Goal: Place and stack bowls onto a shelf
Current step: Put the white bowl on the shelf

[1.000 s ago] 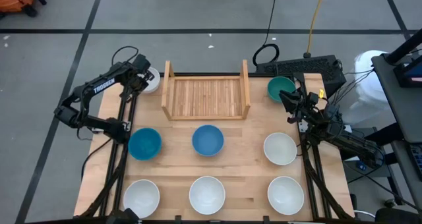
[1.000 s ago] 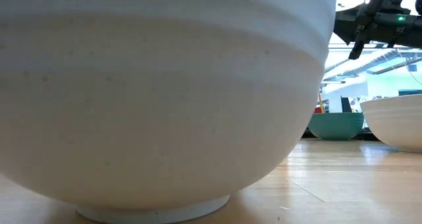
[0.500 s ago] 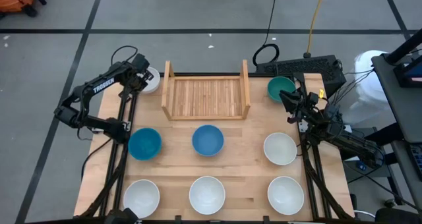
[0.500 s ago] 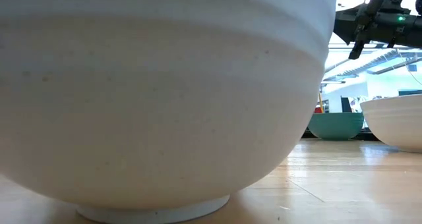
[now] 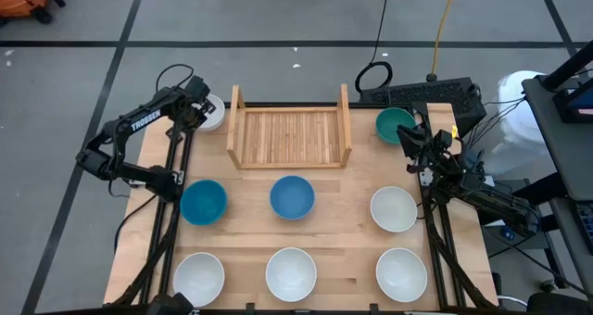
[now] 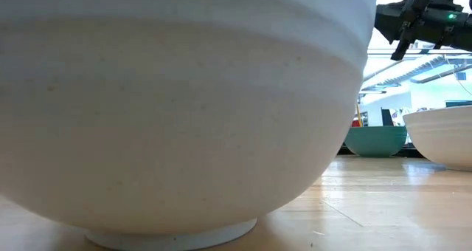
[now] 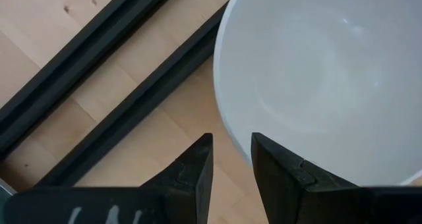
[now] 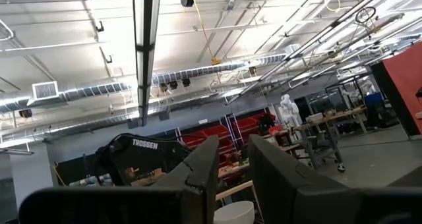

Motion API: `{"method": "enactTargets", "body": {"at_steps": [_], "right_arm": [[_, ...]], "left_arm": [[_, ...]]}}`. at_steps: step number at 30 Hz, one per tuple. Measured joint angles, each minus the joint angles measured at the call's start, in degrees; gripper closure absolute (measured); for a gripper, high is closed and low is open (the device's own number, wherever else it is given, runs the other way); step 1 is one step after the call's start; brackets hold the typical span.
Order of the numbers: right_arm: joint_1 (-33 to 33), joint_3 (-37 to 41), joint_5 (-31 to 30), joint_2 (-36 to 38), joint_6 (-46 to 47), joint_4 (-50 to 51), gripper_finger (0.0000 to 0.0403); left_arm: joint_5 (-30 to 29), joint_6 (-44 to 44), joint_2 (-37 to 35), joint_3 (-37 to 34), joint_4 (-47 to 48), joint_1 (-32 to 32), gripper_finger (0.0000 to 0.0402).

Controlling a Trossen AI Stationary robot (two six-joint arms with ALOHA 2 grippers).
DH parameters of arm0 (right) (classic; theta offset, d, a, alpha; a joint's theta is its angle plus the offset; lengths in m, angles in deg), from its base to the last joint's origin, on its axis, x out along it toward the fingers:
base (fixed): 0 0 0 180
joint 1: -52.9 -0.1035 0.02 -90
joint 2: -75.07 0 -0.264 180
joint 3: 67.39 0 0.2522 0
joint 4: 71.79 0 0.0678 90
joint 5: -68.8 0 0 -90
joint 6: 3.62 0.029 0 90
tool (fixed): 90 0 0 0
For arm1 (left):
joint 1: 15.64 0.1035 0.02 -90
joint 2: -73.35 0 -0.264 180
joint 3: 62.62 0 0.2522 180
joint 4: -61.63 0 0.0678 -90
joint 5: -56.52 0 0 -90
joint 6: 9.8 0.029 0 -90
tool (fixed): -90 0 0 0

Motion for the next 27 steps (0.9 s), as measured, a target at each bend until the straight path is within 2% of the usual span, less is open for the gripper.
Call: {"method": "enactTargets", "body": {"at_steps": [10, 21, 24, 27], "right_arm": [[0.0, 0.0, 0.0, 0.0, 0.0, 0.0, 0.0325], [0.0, 0.0, 0.0, 0.0, 0.0, 0.0, 0.0325], [0.0, 0.0, 0.0, 0.0, 0.0, 0.0, 0.0325], [0.0, 0.0, 0.0, 0.0, 0.0, 0.0, 0.0325]], "left_arm": [[1.2, 0.0, 0.0, -6.0, -3.5, 0.0, 0.0293], [1.7, 3.1, 0.0, -6.5, -4.8, 0.0, 0.0295], [1.8, 3.4, 0.0, -6.5, -4.8, 0.0, 0.0314], [1.7, 5.0, 0.0, -6.5, -4.8, 0.0, 0.0353]]}}
